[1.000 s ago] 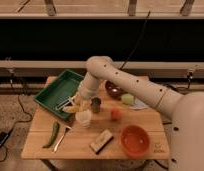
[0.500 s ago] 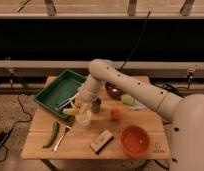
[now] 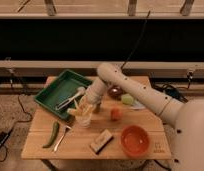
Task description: Place banana in paper cup
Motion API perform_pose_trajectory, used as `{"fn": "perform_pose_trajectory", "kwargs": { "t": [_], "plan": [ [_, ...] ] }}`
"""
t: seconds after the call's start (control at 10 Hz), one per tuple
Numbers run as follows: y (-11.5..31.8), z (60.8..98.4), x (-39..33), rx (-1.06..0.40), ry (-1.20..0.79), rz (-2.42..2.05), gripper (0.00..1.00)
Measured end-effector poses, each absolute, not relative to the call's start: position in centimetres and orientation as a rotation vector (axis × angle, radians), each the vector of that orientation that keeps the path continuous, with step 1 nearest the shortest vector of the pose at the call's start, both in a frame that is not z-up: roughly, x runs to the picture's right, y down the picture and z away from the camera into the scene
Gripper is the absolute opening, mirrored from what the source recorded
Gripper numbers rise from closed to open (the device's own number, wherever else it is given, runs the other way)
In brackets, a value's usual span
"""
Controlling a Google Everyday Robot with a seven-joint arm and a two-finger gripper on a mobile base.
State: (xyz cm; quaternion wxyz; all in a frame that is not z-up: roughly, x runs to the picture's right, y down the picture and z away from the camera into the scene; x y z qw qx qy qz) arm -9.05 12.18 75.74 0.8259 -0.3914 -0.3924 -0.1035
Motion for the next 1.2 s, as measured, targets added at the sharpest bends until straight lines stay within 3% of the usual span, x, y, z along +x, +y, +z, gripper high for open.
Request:
{"fn": "perform_pose_trajectory", "kwargs": {
  "t": [0.1, 0.2, 1.2],
  "plan": [
    [12.3, 75.8, -9.1, -0.836, -0.848, -0.211, 0.74],
    [12.5, 75.9, -9.3, -0.839, -0.872, -0.201, 0.79],
    [11.8, 75.5, -5.4, -0.751, -0.938, -0.163, 0.80]
  ]
}}
